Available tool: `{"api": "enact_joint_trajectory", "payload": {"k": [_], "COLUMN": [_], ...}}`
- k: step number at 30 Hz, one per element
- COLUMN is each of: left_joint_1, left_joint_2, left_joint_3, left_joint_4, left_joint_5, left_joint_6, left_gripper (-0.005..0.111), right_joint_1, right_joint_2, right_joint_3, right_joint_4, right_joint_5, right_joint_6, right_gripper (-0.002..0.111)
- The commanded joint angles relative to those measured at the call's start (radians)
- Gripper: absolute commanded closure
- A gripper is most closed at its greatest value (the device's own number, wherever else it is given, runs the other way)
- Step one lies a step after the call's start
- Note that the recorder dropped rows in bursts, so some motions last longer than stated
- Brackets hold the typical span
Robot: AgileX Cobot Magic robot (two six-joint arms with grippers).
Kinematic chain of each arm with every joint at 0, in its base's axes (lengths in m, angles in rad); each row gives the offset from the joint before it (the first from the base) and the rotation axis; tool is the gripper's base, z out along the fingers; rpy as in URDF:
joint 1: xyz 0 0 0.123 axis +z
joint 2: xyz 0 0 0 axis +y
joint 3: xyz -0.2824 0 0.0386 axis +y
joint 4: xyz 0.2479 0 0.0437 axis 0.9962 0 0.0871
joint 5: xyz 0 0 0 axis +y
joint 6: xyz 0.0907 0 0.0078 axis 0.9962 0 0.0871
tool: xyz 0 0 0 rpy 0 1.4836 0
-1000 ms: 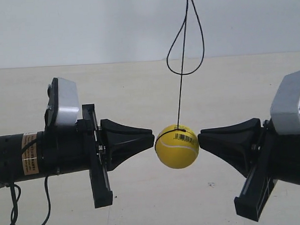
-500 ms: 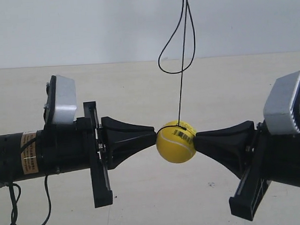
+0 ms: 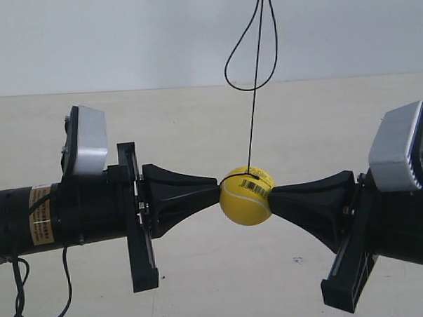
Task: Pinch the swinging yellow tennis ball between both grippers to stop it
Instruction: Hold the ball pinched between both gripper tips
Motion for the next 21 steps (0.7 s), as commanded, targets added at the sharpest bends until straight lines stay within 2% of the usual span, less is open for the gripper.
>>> {"api": "enact_joint_trajectory", "payload": {"k": [1,21], "left_joint_1": [-0.009,-0.009], "left_joint_2": [0.003,0.003], "left_joint_3": [-0.003,-0.003], "left_joint_4": [-0.008,-0.004], "left_joint_5": [-0.016,-0.005], "left_joint_6": [0.006,0.007], "left_gripper": [0.102,0.102], "right_joint_1": [0.001,0.001], "right_joint_2": [0.0,0.0], "right_joint_3": [0.005,0.005], "right_joint_4": [0.006,0.006], "right_joint_5": [-0.013,-0.004], "right_joint_6": [-0.01,-0.036], "right_gripper": [0.108,0.108]}}
